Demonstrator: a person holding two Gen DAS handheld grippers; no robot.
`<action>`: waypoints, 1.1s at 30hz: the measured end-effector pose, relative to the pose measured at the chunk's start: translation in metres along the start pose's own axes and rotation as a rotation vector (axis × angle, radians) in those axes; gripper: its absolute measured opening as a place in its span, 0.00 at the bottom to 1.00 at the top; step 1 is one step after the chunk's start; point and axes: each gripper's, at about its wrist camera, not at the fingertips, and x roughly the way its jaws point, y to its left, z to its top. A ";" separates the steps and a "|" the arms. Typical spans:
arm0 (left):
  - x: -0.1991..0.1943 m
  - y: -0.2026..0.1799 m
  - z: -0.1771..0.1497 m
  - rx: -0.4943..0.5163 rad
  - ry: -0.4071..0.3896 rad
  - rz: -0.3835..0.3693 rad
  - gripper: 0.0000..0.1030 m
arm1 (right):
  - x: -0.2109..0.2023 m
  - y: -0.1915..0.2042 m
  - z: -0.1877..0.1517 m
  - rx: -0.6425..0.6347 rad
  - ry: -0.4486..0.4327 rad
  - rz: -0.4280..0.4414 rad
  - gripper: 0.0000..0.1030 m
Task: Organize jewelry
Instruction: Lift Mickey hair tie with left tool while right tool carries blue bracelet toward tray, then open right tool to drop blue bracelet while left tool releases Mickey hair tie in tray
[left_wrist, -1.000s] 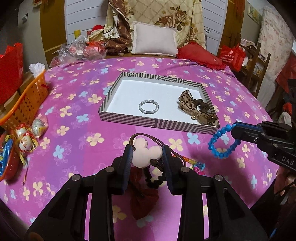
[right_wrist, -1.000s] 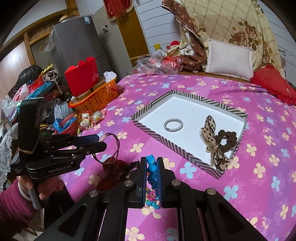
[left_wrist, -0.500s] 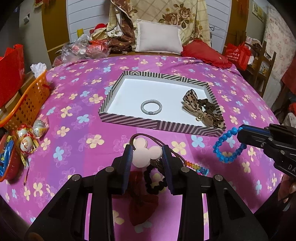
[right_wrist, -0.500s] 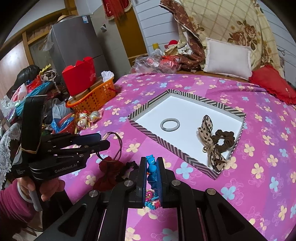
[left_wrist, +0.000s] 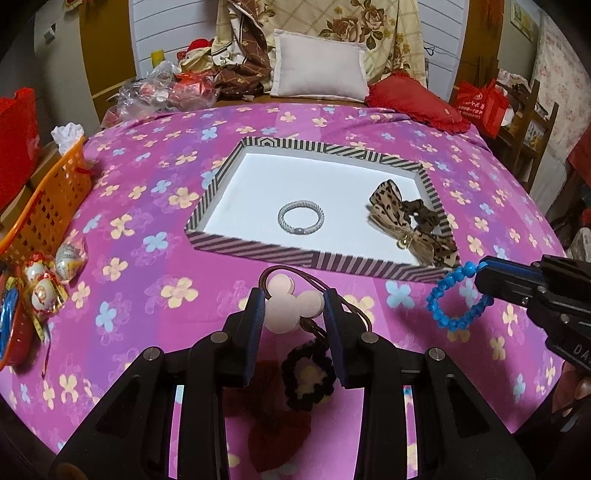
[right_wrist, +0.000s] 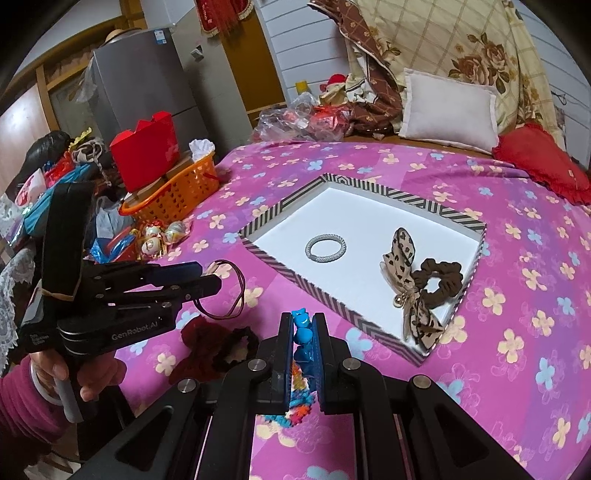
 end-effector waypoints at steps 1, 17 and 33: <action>0.001 0.000 0.003 -0.001 0.000 0.000 0.30 | 0.000 -0.001 0.001 0.001 -0.001 -0.001 0.09; 0.042 0.021 0.052 -0.070 0.024 0.058 0.30 | 0.034 -0.031 0.046 0.060 -0.036 -0.031 0.09; 0.119 0.050 0.073 -0.168 0.112 0.134 0.30 | 0.108 -0.068 0.041 0.171 0.055 -0.015 0.09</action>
